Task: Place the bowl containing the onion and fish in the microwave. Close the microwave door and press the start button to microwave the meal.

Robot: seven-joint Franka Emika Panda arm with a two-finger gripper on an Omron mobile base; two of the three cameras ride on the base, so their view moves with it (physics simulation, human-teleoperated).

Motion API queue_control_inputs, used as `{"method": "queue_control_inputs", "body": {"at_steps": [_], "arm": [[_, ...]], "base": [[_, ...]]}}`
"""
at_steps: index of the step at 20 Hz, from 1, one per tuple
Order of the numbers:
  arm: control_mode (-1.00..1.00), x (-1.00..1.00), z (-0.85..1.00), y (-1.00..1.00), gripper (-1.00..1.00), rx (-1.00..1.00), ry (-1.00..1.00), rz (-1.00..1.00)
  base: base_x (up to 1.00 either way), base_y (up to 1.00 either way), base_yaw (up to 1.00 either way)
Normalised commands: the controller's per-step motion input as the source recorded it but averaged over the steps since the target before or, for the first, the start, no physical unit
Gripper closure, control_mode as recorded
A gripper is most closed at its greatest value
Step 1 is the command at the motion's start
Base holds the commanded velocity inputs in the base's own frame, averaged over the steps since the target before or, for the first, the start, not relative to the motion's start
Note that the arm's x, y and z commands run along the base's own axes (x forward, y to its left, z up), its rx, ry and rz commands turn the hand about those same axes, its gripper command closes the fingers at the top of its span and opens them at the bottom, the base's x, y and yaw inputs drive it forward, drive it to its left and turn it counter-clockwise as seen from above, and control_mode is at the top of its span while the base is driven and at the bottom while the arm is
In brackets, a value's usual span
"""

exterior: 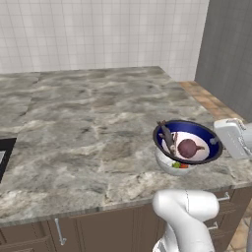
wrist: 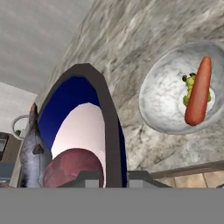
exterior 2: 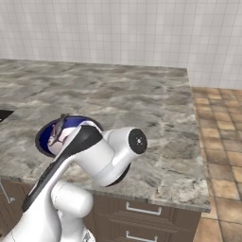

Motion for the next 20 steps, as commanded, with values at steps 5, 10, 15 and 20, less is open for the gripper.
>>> {"method": "queue_control_inputs", "body": {"at_steps": [5,10,15,20], "arm": [[-1.0,0.3,0.0,0.0,1.0,0.0,0.01,0.0],[-1.0,0.02,0.0,0.0,1.0,0.0,0.0,0.0],[1.0,0.0,-0.01,0.0,1.0,0.0,0.0,0.01],[1.0,0.0,0.0,0.0,1.0,0.0,0.0,0.0]], "base": [[0.0,0.0,0.0],[0.0,0.0,0.0],[-0.01,0.0,0.03],[-0.38,0.0,0.28]]}}
